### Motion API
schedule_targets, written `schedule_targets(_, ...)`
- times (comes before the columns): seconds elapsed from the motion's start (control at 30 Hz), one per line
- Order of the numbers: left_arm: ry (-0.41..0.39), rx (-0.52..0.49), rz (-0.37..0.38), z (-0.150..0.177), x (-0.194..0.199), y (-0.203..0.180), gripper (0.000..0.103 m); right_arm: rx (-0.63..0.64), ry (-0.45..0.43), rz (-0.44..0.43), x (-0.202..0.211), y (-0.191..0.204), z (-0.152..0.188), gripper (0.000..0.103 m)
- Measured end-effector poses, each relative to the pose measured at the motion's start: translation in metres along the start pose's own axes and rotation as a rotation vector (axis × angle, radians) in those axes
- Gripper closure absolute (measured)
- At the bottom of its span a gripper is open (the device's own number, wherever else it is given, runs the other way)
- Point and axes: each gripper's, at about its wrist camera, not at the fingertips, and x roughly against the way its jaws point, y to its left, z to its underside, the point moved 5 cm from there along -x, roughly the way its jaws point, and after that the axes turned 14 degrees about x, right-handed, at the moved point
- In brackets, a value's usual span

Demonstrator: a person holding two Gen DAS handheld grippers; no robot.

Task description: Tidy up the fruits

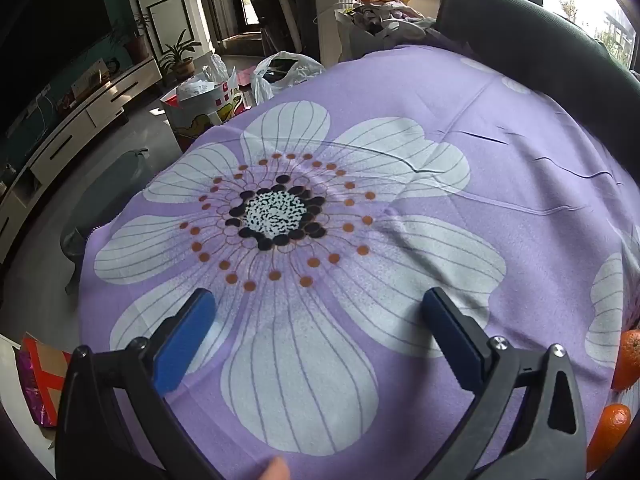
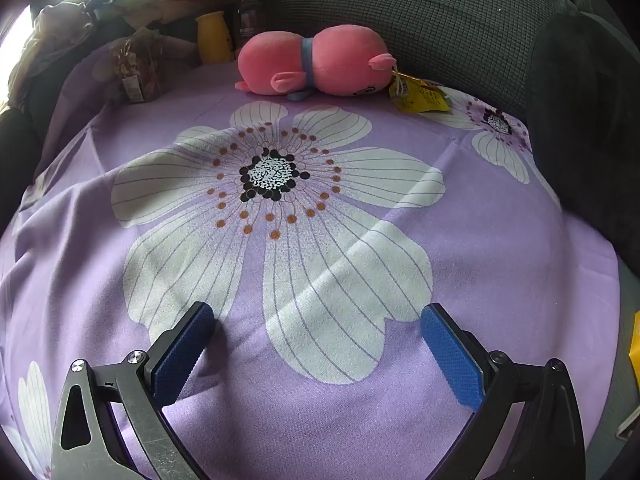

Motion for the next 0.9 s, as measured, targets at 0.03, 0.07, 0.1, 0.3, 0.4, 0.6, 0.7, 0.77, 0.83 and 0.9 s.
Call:
schedule_targets(0.03,0.000,-0.001,-0.002,0.000,0.000,0.000,0.000,0.000,0.000,0.000,0.000,0.000,0.000,0.001)
schedule_targets(0.07,0.000,-0.002,-0.002,0.000,0.000,0.000,0.000,0.000,0.000,0.000,0.000,0.000,0.000,0.001)
schedule_targets(0.1,-0.001,-0.001,-0.001,0.000,0.000,0.000,0.000,0.000,-0.001,0.001,0.000,0.000,0.000,0.001)
schedule_targets(0.3,0.001,0.002,0.003,0.000,0.000,0.000,0.000,0.000,0.000,0.000,0.000,0.000,0.000,0.001)
schedule_targets(0.4,0.003,0.000,0.013,0.001,0.000,0.000,0.000,0.000,0.000,0.000,0.000,0.000,0.000,0.001)
schedule_targets(0.6,-0.002,-0.039,0.041,0.011,0.024,0.005,0.004,0.015,0.013,0.011,-0.002,0.002,-0.003,0.001)
schedule_targets(0.7,-0.112,-0.073,0.047,0.008,0.053,0.002,0.004,0.006,0.010,-0.005,-0.001,-0.001,-0.005,0.001)
schedule_targets(0.77,-0.162,-0.086,0.105,0.007,0.078,-0.001,0.004,0.007,0.020,-0.031,0.004,-0.002,-0.003,0.001)
schedule_targets(0.83,-0.176,-0.074,0.197,0.005,0.103,-0.003,0.004,-0.013,0.015,-0.044,0.020,-0.008,-0.003,0.005)
schedule_targets(0.9,-0.180,-0.065,0.288,0.004,0.125,-0.007,0.003,-0.032,-0.082,-0.029,0.057,-0.012,-0.008,0.009)
